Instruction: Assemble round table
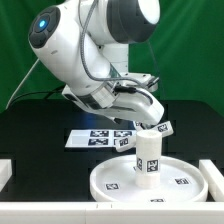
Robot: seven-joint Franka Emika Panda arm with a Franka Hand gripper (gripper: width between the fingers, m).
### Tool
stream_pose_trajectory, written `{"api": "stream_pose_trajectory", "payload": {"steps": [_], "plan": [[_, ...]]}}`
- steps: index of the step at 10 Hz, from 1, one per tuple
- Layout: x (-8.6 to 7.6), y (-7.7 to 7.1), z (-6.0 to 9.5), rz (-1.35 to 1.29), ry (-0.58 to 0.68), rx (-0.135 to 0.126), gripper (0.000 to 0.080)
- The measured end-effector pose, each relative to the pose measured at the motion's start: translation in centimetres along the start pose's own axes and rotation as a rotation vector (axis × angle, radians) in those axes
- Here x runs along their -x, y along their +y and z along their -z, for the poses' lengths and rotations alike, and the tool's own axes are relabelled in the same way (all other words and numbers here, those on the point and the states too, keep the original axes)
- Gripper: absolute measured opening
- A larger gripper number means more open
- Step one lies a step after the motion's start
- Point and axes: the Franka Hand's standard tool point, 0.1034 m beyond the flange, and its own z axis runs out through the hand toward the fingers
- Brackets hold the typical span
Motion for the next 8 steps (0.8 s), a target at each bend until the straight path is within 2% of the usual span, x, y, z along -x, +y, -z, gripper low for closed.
{"api": "stream_pose_trajectory", "payload": {"steps": [2, 8], "plan": [[0.3, -0.9, -1.5, 0.024, 0.013, 0.024, 0.0649], [-0.5, -0.6, -3.0, -0.020, 0.017, 0.045, 0.0649]]}}
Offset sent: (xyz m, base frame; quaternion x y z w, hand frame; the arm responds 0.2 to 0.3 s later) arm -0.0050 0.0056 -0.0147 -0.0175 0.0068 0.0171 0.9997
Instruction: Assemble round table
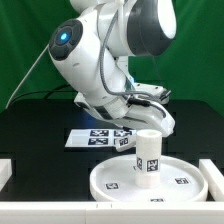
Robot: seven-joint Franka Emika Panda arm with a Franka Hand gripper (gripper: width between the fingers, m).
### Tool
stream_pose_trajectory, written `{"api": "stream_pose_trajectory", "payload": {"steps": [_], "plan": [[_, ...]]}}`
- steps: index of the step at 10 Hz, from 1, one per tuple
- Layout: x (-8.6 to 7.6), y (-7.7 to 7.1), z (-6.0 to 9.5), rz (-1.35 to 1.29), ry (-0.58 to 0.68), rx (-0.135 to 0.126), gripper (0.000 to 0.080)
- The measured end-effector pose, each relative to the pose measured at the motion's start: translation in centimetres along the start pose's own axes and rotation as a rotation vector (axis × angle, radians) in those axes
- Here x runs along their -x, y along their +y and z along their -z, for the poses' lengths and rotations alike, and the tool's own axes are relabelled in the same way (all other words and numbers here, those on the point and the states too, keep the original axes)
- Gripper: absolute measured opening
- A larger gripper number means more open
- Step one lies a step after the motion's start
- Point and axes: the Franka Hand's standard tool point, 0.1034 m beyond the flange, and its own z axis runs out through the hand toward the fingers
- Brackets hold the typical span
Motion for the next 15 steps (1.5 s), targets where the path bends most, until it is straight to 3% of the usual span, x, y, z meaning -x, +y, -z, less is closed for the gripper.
{"api": "stream_pose_trajectory", "payload": {"steps": [5, 7, 11, 12, 13, 14, 15], "plan": [[0.3, 0.0, -1.0, -0.001, 0.000, 0.010, 0.0649], [0.2, 0.0, -0.9, -0.002, 0.000, 0.008, 0.0435], [0.2, 0.1, -0.9, -0.003, 0.001, 0.007, 0.0435], [0.4, 0.2, -0.4, 0.003, -0.007, 0.015, 0.0435], [1.0, 0.1, 1.8, 0.038, -0.012, 0.046, 0.0435], [1.7, -0.1, 4.4, 0.095, 0.008, 0.049, 0.0435], [2.5, 0.1, 6.2, 0.137, -0.012, 0.032, 0.0435]]}}
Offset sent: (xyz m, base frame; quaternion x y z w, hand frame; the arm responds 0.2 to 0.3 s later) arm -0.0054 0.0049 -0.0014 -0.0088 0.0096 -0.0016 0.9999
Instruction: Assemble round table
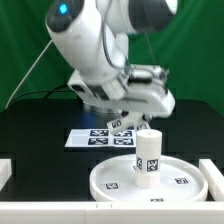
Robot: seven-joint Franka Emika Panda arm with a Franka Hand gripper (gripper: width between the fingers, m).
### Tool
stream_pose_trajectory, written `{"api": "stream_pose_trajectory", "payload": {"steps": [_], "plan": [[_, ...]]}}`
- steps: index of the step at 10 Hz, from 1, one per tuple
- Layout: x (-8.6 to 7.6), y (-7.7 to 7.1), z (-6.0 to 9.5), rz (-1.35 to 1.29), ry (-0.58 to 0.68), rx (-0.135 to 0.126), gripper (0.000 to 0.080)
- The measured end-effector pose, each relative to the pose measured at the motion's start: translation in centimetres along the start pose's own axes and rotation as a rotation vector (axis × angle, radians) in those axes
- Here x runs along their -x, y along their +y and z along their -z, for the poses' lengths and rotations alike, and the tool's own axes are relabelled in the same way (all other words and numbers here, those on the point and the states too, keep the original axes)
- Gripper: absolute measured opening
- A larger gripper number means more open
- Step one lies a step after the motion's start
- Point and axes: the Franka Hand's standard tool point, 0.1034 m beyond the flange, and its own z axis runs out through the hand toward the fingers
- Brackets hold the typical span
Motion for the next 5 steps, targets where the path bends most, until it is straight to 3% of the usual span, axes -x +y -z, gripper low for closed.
{"api": "stream_pose_trajectory", "payload": {"steps": [2, 3, 4, 5], "plan": [[1.2, -0.9, 2.9, 0.046, 0.079, -0.006, 0.0436], [0.8, -1.0, 2.6, 0.054, 0.182, -0.016, 0.0436], [1.0, -0.7, 2.0, 0.052, 0.209, -0.015, 0.0436], [0.2, -0.9, 2.4, 0.073, 0.288, 0.015, 0.0436]]}}
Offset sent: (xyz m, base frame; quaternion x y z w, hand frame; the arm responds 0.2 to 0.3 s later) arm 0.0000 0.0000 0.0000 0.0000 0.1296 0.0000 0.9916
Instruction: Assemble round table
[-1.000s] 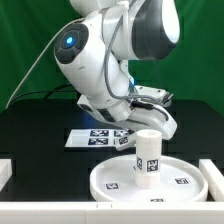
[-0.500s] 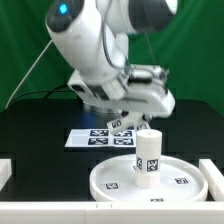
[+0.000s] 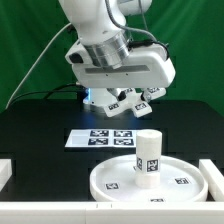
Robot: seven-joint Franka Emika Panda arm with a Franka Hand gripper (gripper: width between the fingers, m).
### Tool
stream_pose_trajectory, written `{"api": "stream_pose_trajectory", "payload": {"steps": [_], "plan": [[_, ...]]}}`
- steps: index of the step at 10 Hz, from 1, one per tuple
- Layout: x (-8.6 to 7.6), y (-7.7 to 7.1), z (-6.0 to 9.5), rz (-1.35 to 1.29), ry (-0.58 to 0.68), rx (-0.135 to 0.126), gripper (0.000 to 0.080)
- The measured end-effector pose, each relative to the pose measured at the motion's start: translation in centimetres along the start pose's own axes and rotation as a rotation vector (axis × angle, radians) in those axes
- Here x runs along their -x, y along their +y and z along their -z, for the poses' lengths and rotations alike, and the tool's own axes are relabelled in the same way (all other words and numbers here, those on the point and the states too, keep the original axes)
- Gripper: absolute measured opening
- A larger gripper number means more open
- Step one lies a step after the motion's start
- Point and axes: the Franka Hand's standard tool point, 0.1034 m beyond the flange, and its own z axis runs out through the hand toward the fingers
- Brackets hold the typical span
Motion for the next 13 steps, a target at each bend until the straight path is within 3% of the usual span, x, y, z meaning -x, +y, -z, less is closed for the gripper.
{"api": "stream_pose_trajectory", "payload": {"steps": [1, 2, 3, 4, 5, 6, 8, 10, 11, 13], "plan": [[-0.8, -0.7, 0.4, 0.065, 0.078, 0.061, 0.0436], [-1.2, -2.3, 1.8, 0.142, 0.140, 0.124, 0.0436], [-1.9, -4.1, 3.2, 0.197, 0.212, 0.145, 0.0436], [-2.0, -5.5, 4.2, 0.242, 0.276, 0.158, 0.0436], [-2.0, -6.4, 4.5, 0.247, 0.332, 0.142, 0.0436], [-2.1, -6.4, 4.2, 0.254, 0.376, 0.129, 0.0436], [-2.2, -6.2, 4.0, 0.254, 0.361, 0.136, 0.0436], [-4.6, -7.9, 6.4, 0.253, 0.317, 0.154, 0.0436], [-6.2, -8.5, 7.1, 0.253, 0.318, 0.162, 0.0436], [-7.7, -8.6, 7.5, 0.253, 0.309, 0.172, 0.0436]]}}
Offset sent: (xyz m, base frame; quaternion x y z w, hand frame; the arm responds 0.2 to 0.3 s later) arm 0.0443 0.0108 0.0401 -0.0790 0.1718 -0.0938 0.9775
